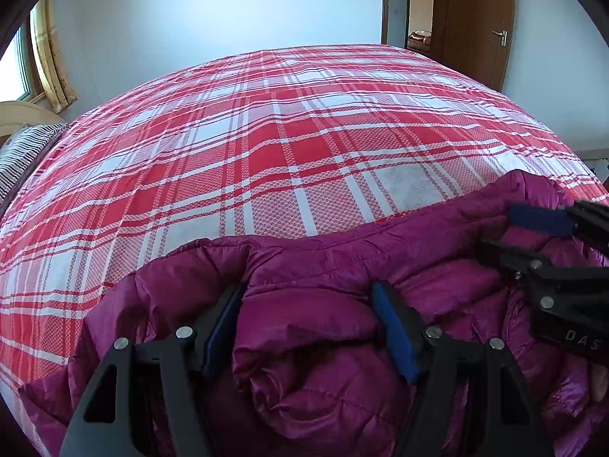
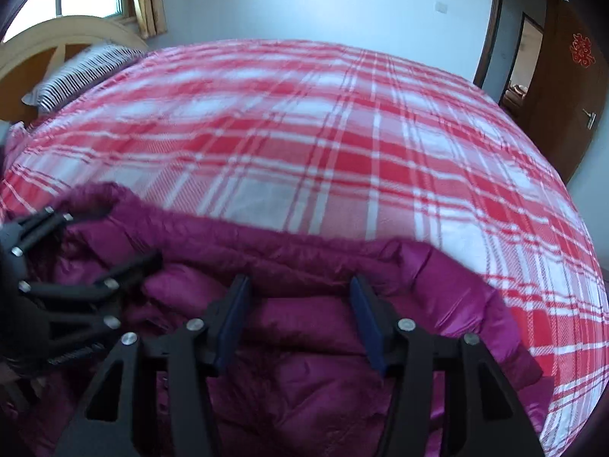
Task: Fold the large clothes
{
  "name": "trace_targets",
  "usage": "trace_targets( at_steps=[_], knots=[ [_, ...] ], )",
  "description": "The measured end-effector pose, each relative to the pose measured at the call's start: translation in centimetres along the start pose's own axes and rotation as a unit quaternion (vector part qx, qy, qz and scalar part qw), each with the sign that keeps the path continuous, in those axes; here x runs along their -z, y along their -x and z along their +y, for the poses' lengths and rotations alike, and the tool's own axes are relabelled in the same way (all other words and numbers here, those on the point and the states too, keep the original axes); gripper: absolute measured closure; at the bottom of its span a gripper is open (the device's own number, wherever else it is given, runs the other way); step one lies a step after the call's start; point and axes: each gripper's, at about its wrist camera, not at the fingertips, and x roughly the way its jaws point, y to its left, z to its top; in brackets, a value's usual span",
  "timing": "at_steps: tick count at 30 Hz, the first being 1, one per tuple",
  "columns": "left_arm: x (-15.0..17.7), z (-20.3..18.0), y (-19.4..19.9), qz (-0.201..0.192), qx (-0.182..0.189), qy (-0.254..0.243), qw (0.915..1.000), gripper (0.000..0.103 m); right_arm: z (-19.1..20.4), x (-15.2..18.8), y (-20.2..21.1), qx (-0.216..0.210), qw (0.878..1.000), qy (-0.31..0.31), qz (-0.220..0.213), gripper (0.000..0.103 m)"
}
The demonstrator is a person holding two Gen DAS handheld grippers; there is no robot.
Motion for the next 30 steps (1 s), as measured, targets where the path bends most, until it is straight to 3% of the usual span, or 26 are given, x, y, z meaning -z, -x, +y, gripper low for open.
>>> trace_targets(
  at_steps=[11, 30],
  knots=[
    [0.0, -0.5, -0.2, 0.003, -0.021, -0.011, 0.9997, 0.03, 0.0, 0.5, -0.6, 0.01, 1.0, -0.003, 0.006, 0.045],
    [-0.3, -0.4, -0.4, 0.008, -0.022, -0.007, 0.9997, 0.026, 0.0, 0.4, -1.1, 0.011, 1.0, -0.003, 0.008, 0.044]
  ],
)
